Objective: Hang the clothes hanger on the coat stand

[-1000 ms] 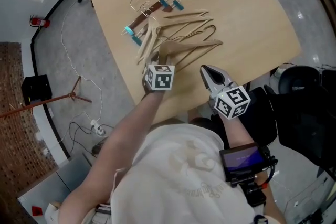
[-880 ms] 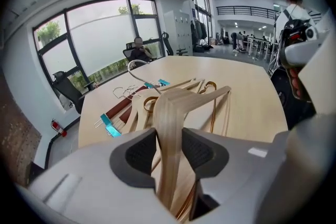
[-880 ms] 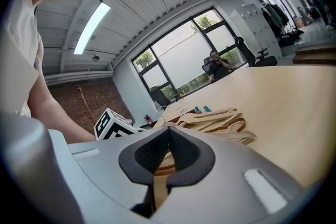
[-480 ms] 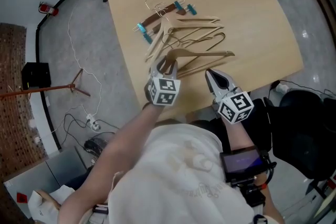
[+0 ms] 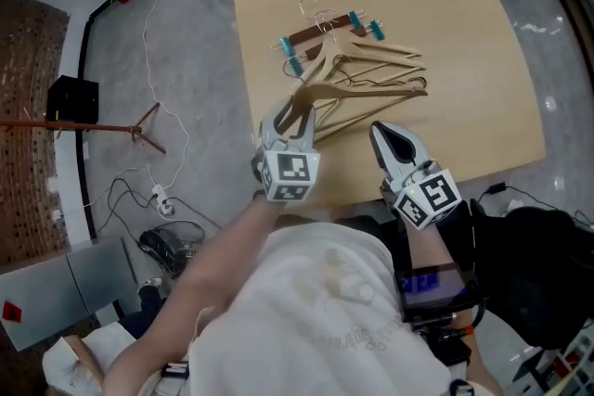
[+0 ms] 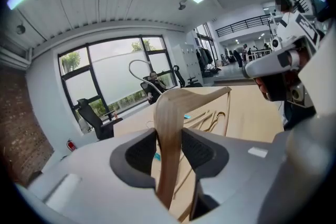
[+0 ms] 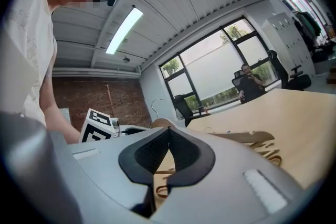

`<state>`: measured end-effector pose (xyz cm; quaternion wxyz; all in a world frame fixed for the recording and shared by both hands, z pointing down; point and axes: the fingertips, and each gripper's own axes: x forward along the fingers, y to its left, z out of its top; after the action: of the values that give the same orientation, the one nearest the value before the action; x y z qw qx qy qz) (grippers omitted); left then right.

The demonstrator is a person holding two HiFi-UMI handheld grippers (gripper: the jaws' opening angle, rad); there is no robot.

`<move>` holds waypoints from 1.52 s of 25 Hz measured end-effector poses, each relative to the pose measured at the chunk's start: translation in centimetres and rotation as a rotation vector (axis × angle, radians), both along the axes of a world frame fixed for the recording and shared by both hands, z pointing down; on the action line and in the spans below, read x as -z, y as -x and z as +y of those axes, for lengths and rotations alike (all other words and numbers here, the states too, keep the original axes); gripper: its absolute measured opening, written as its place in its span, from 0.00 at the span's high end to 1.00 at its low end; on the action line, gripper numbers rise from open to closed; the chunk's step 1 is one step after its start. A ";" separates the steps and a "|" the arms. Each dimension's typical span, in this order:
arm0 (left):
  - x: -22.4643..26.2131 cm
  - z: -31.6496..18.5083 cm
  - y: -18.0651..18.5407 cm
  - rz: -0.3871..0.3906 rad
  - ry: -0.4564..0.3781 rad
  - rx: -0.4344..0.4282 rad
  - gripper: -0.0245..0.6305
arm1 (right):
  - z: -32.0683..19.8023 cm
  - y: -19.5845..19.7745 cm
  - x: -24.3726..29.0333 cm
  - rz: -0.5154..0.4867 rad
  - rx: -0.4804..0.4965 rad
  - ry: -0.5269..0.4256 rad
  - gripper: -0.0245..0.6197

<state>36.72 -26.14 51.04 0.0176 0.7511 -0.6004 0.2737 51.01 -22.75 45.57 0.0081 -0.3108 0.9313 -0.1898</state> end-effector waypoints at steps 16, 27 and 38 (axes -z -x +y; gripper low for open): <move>10.6 11.6 22.2 -0.133 -0.260 0.292 0.73 | 7.9 21.1 6.1 -0.029 0.334 -0.131 0.94; 10.1 27.4 37.0 -0.163 -0.261 0.487 0.73 | 17.7 35.8 7.8 -0.042 0.522 -0.174 0.94; 11.9 39.4 47.3 -0.303 -0.284 0.652 0.73 | 25.3 47.0 8.7 -0.062 0.669 -0.184 0.94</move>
<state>-10.56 13.29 39.14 -0.0894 0.4669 -0.8354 0.2759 4.03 2.55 36.84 0.0018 0.0196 0.9941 -0.1065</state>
